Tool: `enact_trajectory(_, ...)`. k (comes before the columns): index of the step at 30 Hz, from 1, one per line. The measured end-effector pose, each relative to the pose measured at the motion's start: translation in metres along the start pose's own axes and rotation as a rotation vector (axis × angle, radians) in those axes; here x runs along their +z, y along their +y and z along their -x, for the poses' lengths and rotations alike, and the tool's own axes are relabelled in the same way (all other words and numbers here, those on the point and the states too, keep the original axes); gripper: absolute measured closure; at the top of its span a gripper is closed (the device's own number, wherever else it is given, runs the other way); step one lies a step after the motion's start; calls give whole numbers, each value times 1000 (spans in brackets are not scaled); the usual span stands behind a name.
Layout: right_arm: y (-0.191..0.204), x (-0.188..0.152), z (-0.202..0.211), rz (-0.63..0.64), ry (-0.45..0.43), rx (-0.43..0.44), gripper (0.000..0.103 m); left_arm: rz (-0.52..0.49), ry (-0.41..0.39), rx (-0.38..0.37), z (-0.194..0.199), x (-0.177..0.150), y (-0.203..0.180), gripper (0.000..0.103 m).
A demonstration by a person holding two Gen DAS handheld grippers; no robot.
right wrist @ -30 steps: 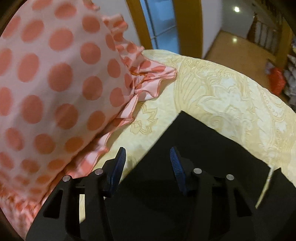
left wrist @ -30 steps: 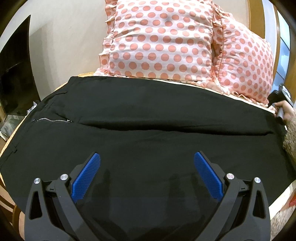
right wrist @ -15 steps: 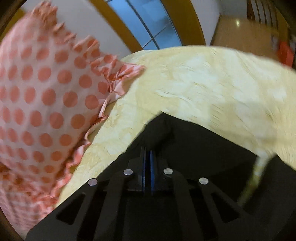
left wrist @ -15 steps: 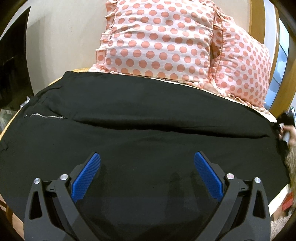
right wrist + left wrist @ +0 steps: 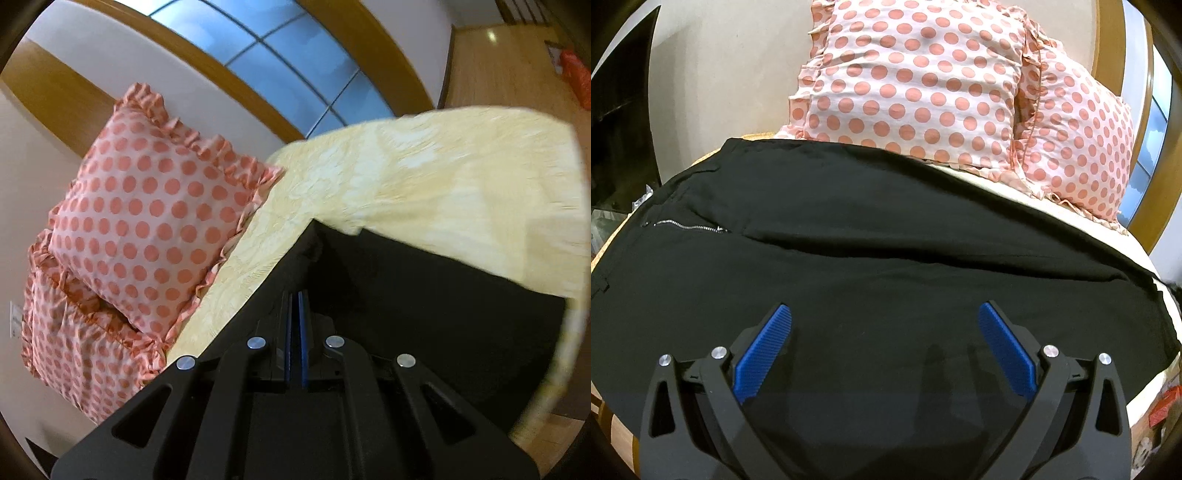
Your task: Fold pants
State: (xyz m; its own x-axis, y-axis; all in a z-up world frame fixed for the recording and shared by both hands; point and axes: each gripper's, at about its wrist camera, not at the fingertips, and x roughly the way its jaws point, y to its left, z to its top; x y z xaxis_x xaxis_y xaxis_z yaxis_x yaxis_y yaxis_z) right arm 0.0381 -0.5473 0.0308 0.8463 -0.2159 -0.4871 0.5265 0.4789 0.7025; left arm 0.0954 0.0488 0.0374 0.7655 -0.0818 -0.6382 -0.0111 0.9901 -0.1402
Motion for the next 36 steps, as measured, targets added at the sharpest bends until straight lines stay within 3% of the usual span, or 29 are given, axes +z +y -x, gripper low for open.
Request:
enact_trajectory(2, -10, -1, 15, 15, -23, -45, 100, -6, -17, -3, 3, 3, 0, 2)
enact_trajectory(6, -21, -1, 13, -29, 53, 4, 96, -13, -34, 1, 5, 10, -2, 2)
enact_trajectory(7, -22, -2, 10, -46, 77, 26, 84, -12, -33, 2, 5, 12, -3, 2)
enact_trajectory(8, -22, -4, 7, -64, 101, 49, 58, -10, -32, 0, 5, 12, -4, 2)
enact_trajectory(9, -21, -7, 1, -81, 127, 71, 46, -7, -32, -4, 6, 12, -5, 2)
enact_trajectory(10, -20, -11, -2, -84, 148, 90, 40, -7, -33, -6, 7, 12, -6, 2)
enact_trajectory(12, -13, -21, -17, -87, 226, 129, 43, -14, -33, 2, 8, 11, -8, 2)
enact_trajectory(14, -11, -30, -29, -101, 287, 126, 54, -18, -29, 10, 9, 10, -8, 2)
enact_trajectory(16, -7, -34, -35, -99, 297, 107, 61, -18, -30, 12, 11, 10, -8, 2)
enact_trajectory(20, -1, -37, -47, -151, 337, 162, 61, -18, -36, 14, 12, 11, -7, 2)
enact_trajectory(26, 33, -64, -75, -132, 475, 264, 61, -20, -18, -1, 9, 10, -12, 2)
enact_trajectory(29, 37, -62, -76, -124, 424, 236, 63, -29, -18, 5, 10, 10, -13, 2)
enact_trajectory(33, 15, -52, -64, -218, 339, 180, 71, -22, -34, 31, 15, 12, -5, 2)
enact_trajectory(36, 20, -55, -68, -192, 406, 196, 70, 0, -32, 46, 14, 15, 2, 2)
